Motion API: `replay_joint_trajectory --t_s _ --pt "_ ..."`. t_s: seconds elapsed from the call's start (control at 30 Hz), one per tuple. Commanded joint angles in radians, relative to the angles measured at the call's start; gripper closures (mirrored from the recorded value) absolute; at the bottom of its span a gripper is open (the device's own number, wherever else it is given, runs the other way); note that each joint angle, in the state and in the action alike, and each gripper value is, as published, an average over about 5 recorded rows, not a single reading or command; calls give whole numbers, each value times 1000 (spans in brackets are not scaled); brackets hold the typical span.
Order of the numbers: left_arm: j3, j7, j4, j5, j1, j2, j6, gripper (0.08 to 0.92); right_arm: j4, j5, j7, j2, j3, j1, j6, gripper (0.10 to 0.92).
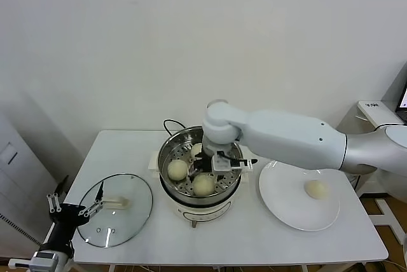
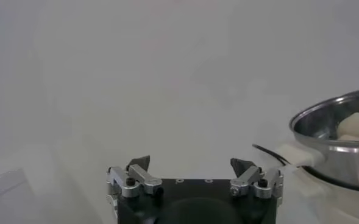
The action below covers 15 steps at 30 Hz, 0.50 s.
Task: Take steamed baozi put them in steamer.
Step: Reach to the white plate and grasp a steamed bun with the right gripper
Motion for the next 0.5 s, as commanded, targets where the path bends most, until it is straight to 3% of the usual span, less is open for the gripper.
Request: replay_joint_trajectory --t_s 0.03,0.2,0.27,0.37,0.5 --pt "-5 1 -4 -5 8 1 -6 177 -204 241 35 -30 34 117 -154 212" --pt "-3 1 -7 -7 11 -1 -9 177 -363 653 78 -111 -135 295 -557 203" --pt "1 1 -8 -6 8 0 -8 177 -387 728 53 -144 -200 340 -646 203" --pt "7 -2 -13 -6 3 2 -6 177 -397 711 8 -212 -247 341 -725 203" --pt "14 -9 -22 -3 0 5 -4 177 -395 567 -13 -329 -208 236 -738 203"
